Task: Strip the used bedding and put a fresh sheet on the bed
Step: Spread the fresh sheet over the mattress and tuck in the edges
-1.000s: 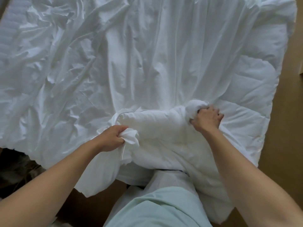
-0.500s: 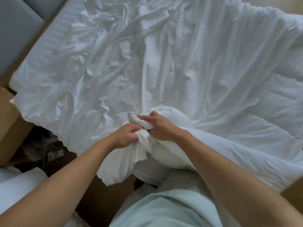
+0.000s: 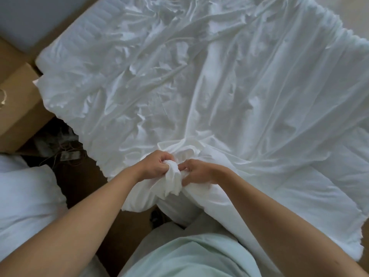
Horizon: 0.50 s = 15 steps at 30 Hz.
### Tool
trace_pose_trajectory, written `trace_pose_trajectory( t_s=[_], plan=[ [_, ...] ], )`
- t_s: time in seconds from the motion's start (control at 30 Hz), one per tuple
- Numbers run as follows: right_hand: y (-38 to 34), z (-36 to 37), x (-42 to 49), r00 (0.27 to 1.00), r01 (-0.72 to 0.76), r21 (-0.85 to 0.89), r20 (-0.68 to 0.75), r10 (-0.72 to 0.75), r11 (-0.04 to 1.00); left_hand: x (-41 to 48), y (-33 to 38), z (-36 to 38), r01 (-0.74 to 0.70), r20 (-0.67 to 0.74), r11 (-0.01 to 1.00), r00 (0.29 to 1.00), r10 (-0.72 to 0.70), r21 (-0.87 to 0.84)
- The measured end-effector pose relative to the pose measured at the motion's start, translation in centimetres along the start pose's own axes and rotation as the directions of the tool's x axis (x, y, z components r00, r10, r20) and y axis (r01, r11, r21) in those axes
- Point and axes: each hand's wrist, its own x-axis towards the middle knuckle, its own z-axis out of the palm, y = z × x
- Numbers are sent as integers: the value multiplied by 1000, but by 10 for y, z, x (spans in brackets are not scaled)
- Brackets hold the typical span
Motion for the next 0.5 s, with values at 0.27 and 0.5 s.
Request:
trace_pose_trajectory(
  t_s=[0.27,0.5],
  plan=[
    [14,35,21,955,66,158,-295,-17,985,-32,-30,45,-25,-722,993,688,-69,-119],
    [-8,71,-2,913,84,338,-404,64,938,-84,-44,115,-151,-308,300,747,-590,-942]
  ],
)
